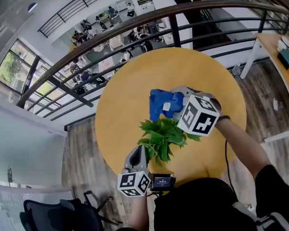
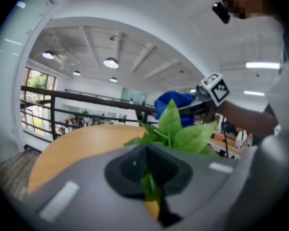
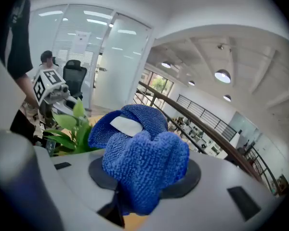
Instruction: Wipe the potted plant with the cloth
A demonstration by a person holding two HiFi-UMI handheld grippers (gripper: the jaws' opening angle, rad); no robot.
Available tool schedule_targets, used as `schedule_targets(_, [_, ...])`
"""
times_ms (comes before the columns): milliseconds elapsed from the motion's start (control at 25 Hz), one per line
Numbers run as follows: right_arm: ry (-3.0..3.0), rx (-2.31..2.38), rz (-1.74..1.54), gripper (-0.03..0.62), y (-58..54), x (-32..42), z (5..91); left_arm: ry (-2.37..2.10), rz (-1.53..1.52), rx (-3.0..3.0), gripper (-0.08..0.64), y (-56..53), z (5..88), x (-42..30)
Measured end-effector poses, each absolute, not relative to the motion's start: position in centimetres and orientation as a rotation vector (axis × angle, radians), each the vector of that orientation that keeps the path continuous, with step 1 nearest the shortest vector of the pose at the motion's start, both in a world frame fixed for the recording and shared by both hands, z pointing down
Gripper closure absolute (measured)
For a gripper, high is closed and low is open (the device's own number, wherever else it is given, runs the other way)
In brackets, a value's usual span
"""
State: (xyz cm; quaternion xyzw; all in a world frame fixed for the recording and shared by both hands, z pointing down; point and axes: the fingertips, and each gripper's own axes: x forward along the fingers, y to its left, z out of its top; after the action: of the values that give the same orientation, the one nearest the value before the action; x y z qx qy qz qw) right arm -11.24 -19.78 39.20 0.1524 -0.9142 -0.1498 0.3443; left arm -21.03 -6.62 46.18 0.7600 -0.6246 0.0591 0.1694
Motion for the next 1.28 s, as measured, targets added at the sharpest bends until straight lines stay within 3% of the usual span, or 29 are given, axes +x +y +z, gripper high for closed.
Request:
schedule_targets(160, [-2.494,0.253,-0.481,0.419,-13.1,-12.0,36.1,-1.777,0.166,2.164,0.561,-6.6,46.1,-21.0])
schedule_targets(440, [-2.225,0.306,-0.637,0.419,-11.5,-8.1,43.5,-1.782,0.171,2.161,0.561,-6.2,46.1,-20.9])
schedule_targets(800, [-2.021,0.745,-0.469,0.419,-18.1,2.0,45.1,-1.782,0.186,2.159,0.561,-6.0,46.5,-20.9])
schedule_targets(1000, [-2.371,0.799,-0.16,0.419,-14.4,2.1,42.9,-1.789,0.174,2.162,0.561,-6.1,46.4,-20.8])
schedule_targets(1280, [-2.054,0.814,-0.029,0.419,-12.1,9.5,54.0,-1.786,0.167,2.17,0.56,-5.7,46.3,-20.5])
